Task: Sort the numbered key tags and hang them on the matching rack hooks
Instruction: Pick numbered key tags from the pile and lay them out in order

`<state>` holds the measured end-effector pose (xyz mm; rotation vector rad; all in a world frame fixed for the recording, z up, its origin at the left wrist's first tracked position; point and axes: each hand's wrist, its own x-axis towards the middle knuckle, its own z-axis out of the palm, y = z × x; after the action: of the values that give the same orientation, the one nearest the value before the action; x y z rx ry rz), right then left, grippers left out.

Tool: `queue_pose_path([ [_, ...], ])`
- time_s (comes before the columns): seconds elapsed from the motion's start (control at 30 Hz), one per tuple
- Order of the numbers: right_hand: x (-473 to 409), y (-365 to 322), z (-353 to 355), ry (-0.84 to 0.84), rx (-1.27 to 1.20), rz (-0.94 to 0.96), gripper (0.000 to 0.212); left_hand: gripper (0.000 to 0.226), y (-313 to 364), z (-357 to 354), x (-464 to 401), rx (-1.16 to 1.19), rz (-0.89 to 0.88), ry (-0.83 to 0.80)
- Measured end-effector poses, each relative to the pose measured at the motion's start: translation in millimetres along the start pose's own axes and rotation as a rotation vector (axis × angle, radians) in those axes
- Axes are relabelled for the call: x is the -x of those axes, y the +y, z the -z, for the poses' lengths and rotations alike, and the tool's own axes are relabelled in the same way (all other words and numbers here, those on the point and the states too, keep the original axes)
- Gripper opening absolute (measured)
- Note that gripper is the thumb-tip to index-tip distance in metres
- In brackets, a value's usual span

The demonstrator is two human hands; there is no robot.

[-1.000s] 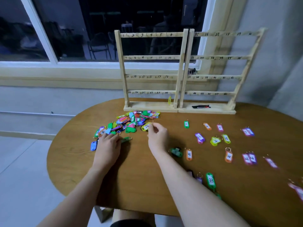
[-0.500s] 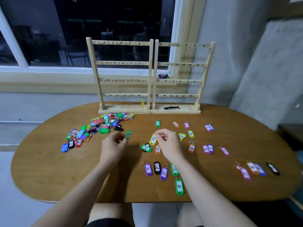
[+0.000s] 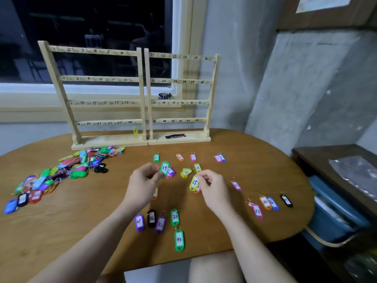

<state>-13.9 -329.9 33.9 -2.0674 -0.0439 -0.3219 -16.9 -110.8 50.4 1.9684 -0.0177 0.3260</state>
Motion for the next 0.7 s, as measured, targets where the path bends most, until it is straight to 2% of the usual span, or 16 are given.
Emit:
queue_pose_path([
  [0.2,-34.9,19.6,21.8,0.006,0.063,-0.043,0.017,0.018,1.2,-26.3,-10.8,0.03,0.0,-0.027],
  [0.43,-83.1,25.4,14.1,-0.009,0.136,-0.076,0.016,0.011,-7.8,-42.4,-28.0,-0.049,0.024,-0.049],
  [0.7,-127.9,41.3,-7.5,-0.166,0.317,-0.147,0.016,0.01,-5.8,-57.4,-48.9,-0.118,-0.003,-0.122],
])
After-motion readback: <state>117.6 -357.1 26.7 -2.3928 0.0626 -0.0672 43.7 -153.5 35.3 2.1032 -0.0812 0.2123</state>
